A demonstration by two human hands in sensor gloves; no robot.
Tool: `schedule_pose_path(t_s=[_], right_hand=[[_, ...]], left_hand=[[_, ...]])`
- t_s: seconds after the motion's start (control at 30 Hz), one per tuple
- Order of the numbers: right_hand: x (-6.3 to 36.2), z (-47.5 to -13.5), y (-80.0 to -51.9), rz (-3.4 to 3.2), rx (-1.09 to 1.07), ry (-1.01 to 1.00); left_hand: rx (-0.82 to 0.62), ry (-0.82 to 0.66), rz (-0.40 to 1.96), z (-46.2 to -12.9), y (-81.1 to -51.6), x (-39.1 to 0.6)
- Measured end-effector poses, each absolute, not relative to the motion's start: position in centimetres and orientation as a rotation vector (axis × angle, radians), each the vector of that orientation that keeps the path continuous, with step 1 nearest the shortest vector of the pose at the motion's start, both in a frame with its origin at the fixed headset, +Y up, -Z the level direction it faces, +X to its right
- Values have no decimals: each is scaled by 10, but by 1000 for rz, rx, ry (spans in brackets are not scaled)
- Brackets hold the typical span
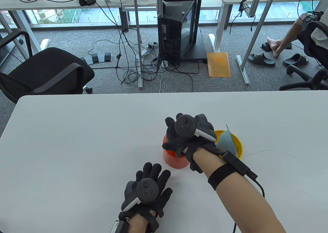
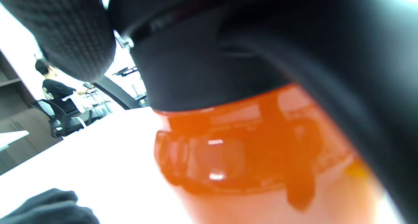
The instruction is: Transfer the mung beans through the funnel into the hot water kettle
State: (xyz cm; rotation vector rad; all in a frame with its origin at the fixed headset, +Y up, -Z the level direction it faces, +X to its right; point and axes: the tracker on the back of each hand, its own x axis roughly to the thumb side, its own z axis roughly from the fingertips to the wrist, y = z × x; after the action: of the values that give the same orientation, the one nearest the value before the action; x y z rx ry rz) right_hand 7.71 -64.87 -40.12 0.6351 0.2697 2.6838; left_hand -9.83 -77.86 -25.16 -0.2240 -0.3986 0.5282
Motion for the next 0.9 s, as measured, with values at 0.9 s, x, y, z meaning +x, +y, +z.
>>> schedule_pose_path(t_s=[0.9], right_hand=[[227, -280, -696, 2750, 640, 279]], left_hand=[[-268, -395, 487, -252, -780, -95]])
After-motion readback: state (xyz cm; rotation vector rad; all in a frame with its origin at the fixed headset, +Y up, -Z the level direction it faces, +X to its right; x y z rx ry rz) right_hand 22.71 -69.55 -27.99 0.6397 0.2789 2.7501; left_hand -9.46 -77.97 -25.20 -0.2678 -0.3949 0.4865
